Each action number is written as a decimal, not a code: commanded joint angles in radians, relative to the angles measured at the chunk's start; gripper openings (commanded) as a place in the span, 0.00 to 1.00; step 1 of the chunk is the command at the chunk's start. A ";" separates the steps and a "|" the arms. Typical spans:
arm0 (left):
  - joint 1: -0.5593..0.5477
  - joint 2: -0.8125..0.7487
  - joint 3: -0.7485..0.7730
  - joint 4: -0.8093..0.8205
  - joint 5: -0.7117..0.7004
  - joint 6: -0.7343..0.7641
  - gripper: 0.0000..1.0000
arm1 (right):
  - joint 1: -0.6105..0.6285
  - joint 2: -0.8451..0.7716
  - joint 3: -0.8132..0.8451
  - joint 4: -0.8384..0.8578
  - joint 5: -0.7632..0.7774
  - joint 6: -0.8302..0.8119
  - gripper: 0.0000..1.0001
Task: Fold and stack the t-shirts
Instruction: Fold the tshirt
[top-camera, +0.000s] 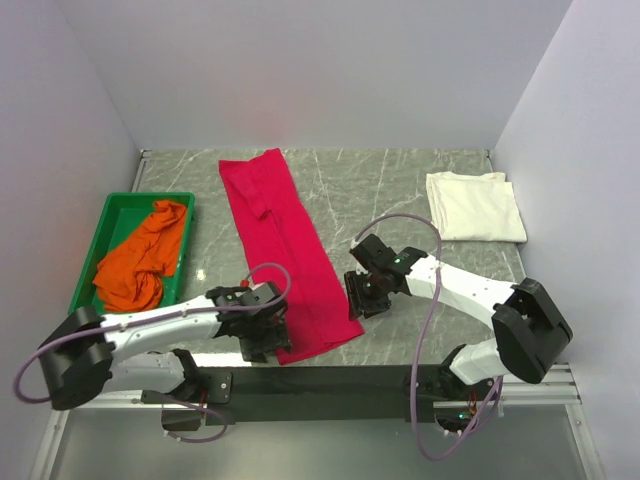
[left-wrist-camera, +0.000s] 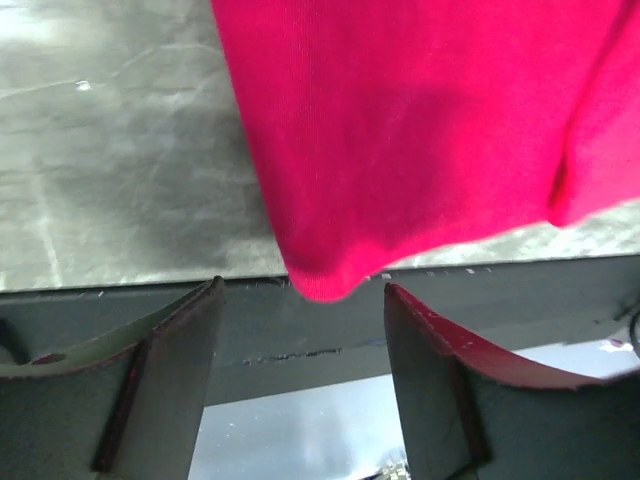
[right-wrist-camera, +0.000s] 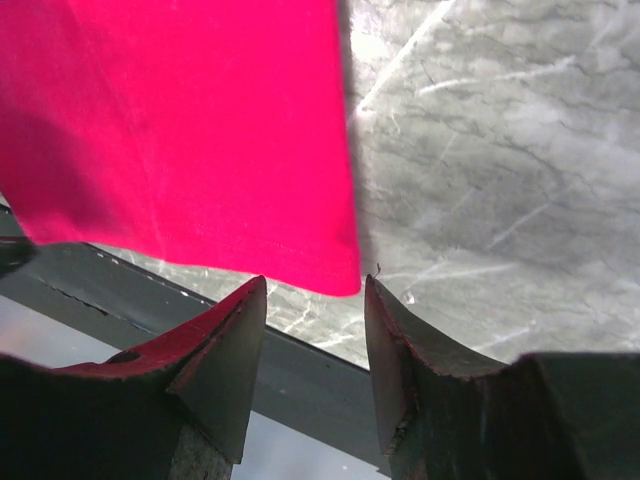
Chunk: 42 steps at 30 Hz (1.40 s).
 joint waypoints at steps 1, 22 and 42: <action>-0.010 0.064 0.001 0.078 0.058 0.005 0.70 | -0.008 0.013 -0.011 0.045 -0.013 0.012 0.50; -0.007 0.104 0.017 0.036 0.023 -0.009 0.58 | -0.023 0.106 -0.062 0.070 -0.039 -0.002 0.45; 0.003 0.231 0.054 0.059 0.042 0.039 0.22 | -0.011 0.157 -0.046 0.052 -0.077 -0.039 0.23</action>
